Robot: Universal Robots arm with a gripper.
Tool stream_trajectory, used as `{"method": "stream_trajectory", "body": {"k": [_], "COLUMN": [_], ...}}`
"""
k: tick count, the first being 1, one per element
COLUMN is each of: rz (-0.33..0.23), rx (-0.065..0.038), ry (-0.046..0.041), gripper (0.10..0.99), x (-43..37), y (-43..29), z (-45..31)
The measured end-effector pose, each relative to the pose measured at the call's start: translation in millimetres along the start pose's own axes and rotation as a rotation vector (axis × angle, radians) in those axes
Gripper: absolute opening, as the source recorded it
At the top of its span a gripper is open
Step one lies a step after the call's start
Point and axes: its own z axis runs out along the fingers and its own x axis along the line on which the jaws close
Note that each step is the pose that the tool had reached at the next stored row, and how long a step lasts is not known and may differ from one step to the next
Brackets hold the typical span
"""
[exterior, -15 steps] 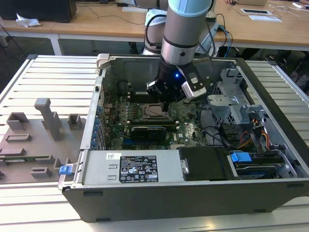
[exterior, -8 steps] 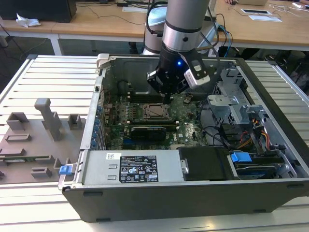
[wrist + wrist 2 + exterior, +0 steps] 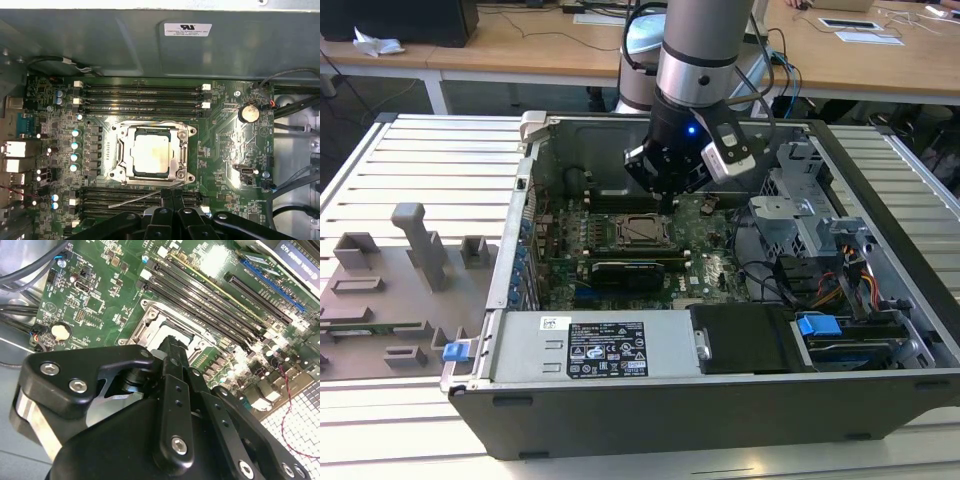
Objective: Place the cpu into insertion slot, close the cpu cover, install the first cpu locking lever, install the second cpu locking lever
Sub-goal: 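Install the first cpu locking lever, then install the second cpu locking lever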
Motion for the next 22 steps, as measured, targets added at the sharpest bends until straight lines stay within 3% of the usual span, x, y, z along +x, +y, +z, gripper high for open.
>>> {"method": "stream_trajectory", "body": {"k": [7,22], "rz": [0.0,0.0], "rx": [0.0,0.0], "ry": [0.0,-0.0001], "gripper": [0.11,0.11], "x": [0.0,-0.4], "y": [-0.1,-2.5], "z": [0.3,9.9]}}
